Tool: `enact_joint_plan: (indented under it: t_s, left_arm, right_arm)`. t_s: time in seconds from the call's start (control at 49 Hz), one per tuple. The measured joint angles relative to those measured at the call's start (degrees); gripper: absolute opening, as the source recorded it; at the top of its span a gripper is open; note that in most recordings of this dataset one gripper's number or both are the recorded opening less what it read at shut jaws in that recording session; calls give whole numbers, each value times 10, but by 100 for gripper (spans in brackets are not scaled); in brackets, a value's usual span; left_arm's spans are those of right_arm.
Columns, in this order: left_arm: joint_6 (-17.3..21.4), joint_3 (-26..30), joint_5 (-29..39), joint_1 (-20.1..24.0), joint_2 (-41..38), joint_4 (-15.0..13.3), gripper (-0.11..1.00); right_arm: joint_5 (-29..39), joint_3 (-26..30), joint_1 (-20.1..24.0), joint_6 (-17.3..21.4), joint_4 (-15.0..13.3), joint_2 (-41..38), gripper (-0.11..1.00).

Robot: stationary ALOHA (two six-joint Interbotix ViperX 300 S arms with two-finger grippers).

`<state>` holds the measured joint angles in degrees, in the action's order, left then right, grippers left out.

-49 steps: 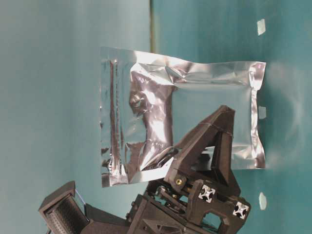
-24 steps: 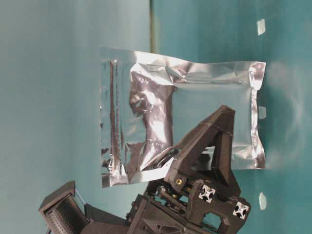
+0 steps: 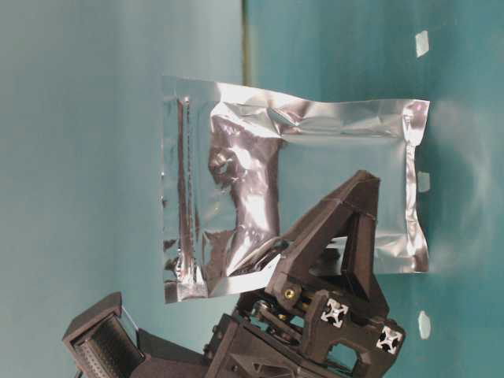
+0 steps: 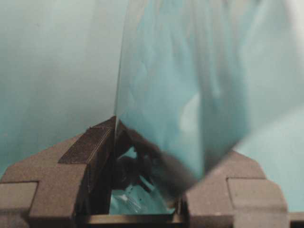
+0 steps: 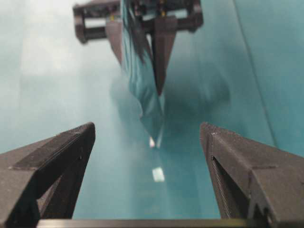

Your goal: Hand over the silver zip bag and make it stand upright.

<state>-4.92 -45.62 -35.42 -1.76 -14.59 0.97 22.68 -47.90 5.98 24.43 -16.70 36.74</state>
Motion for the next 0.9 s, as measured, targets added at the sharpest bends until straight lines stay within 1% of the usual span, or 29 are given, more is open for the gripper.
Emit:
enact_joint_plan:
  t_s: [0.592,0.899]
  left_arm:
    - [0,0,1,0,-1,0,25]
    - [0,0,1,0,-1,0,25]
  right_arm:
    - [-62,-39,0,1,0,-4,95]
    - [-67,-40,-1,1,0,-4,95]
